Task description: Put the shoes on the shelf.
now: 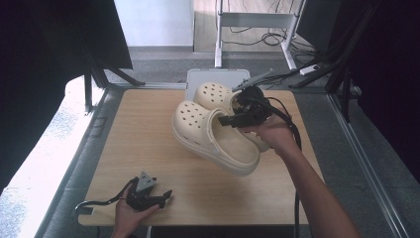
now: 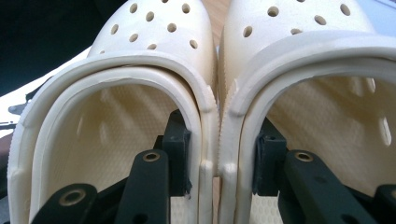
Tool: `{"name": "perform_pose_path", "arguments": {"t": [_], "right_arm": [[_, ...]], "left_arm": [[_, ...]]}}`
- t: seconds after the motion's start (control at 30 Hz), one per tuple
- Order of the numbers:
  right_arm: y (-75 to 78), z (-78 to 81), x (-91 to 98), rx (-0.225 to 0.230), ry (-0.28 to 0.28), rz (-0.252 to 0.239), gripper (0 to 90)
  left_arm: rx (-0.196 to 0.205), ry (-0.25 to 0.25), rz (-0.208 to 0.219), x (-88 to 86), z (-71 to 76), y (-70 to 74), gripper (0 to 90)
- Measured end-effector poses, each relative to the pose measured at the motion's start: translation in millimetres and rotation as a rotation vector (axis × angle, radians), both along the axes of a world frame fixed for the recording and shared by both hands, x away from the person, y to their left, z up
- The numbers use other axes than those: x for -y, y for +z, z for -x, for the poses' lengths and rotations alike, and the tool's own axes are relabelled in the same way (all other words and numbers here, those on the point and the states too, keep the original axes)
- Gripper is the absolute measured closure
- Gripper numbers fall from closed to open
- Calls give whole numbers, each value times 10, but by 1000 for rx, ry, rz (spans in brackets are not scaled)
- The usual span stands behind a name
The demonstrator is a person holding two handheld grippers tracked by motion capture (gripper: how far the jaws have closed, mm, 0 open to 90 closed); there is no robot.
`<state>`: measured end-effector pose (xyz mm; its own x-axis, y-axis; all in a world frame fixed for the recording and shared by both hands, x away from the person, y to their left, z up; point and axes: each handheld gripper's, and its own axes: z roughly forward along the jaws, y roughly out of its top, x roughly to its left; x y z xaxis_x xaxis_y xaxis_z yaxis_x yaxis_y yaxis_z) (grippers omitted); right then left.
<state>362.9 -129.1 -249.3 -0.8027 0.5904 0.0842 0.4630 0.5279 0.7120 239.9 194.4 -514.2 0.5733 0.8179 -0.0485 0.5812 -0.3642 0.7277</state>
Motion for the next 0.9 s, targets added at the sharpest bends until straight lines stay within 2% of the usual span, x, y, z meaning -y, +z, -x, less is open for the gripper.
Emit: {"name": "perform_pose_path", "arguments": {"t": [0.5,0.7,0.77,0.9], "right_arm": [[41,-258,-29,8,-87,20,652],[51,-429,-45,7,-146,34,652],[60,-524,-47,5,-186,23,652],[81,-611,-60,6,-213,12,652]], "left_arm": [[-1,-5,-5,-2,-5,-4,250],[-1,-5,-4,-1,-7,-6,250],[-3,-3,-3,2,-7,-8,250],[-4,-5,-2,0,-7,-6,250]]}}
